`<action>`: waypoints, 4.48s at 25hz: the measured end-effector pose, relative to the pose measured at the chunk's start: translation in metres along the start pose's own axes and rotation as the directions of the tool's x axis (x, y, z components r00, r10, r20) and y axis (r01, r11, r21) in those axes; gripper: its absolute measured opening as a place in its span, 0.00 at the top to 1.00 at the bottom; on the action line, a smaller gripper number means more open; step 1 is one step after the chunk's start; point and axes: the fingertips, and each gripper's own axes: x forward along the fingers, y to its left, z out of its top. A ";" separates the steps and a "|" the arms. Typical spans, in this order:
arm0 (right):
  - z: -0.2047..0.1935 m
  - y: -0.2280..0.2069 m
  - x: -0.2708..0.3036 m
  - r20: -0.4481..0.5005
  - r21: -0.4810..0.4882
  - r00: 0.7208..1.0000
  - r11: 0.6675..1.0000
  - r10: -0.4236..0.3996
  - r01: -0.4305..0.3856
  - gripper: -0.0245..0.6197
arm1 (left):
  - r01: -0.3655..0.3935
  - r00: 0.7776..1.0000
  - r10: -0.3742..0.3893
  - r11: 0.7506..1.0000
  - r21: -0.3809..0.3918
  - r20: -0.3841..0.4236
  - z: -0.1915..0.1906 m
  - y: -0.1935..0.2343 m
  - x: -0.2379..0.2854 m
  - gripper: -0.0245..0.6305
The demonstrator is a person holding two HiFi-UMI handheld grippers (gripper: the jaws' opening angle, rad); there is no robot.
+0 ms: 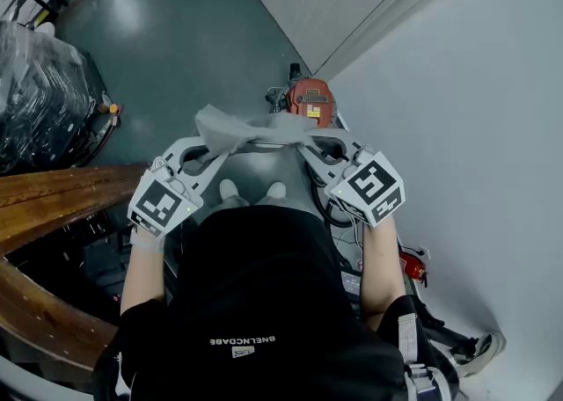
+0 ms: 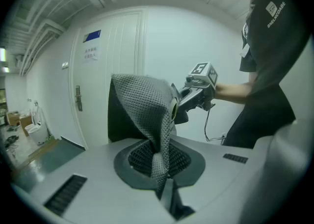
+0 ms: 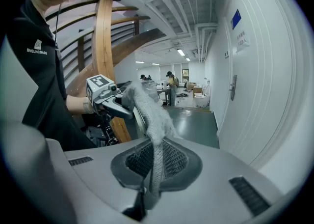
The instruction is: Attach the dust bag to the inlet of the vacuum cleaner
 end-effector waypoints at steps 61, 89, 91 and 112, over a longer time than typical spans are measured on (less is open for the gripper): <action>-0.039 -0.332 0.050 -0.087 0.117 0.996 0.993 0.007 0.003 0.91 | -0.006 0.989 -0.012 0.992 -0.124 -0.149 0.023 0.171 0.281 0.93; -0.141 -0.564 0.264 -0.179 0.171 0.943 0.935 -0.280 0.310 0.91 | -0.026 0.983 0.006 0.994 -0.108 -0.182 -0.160 0.394 0.504 0.93; -0.153 -0.572 0.275 -0.185 0.174 0.939 0.930 -0.291 0.323 0.91 | -0.024 0.983 0.006 0.995 -0.097 -0.181 -0.175 0.400 0.516 0.93; -0.320 -0.632 0.397 -0.249 0.178 0.923 0.923 -0.292 0.340 0.91 | 0.021 0.972 -0.049 0.992 -0.127 -0.228 -0.364 0.416 0.633 0.93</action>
